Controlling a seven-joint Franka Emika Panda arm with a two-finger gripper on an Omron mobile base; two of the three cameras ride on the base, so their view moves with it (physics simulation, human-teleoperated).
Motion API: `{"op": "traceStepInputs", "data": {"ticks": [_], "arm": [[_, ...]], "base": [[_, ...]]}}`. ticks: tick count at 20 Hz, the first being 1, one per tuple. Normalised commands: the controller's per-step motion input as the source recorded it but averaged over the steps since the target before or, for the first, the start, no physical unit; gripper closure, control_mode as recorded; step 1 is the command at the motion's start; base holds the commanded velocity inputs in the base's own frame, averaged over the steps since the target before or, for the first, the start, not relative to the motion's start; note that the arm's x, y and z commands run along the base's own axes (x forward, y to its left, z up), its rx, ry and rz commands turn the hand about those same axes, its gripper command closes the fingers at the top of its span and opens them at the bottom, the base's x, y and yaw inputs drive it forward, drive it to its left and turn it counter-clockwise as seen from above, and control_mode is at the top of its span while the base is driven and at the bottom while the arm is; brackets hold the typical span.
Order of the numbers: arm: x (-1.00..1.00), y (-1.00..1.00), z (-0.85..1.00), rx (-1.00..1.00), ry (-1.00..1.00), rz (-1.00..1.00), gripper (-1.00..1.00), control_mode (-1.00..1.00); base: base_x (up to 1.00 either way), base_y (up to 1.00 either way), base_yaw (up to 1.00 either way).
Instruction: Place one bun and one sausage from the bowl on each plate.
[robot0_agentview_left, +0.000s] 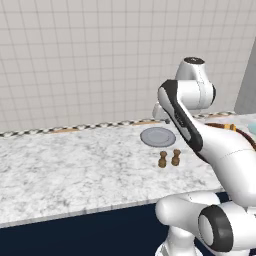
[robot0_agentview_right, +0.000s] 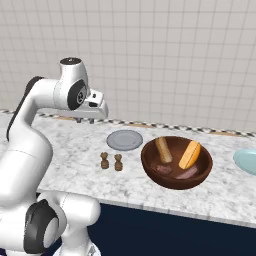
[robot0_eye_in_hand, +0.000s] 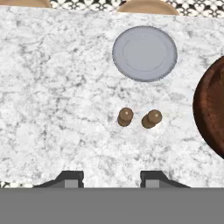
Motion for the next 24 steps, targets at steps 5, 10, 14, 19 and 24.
{"op": "traceStepInputs", "data": {"ticks": [5,10,14,19,24], "arm": [[0.15,-0.61,-0.02,0.0,0.01,0.0,-1.0,-1.0],[0.77,-1.0,-0.28,0.0,0.13,0.0,-1.0,-1.0],[0.71,-1.0,-0.59,0.0,0.15,0.01,-1.0,-1.0],[0.69,-1.0,-0.51,-0.01,0.14,0.04,-1.0,-1.0],[0.35,-0.89,-0.47,-0.01,0.03,0.05,-1.0,-1.0]], "base": [[0.0,0.0,0.0],[0.0,0.0,0.0],[0.0,0.0,0.0],[0.0,0.0,0.0],[0.0,0.0,0.0]]}}
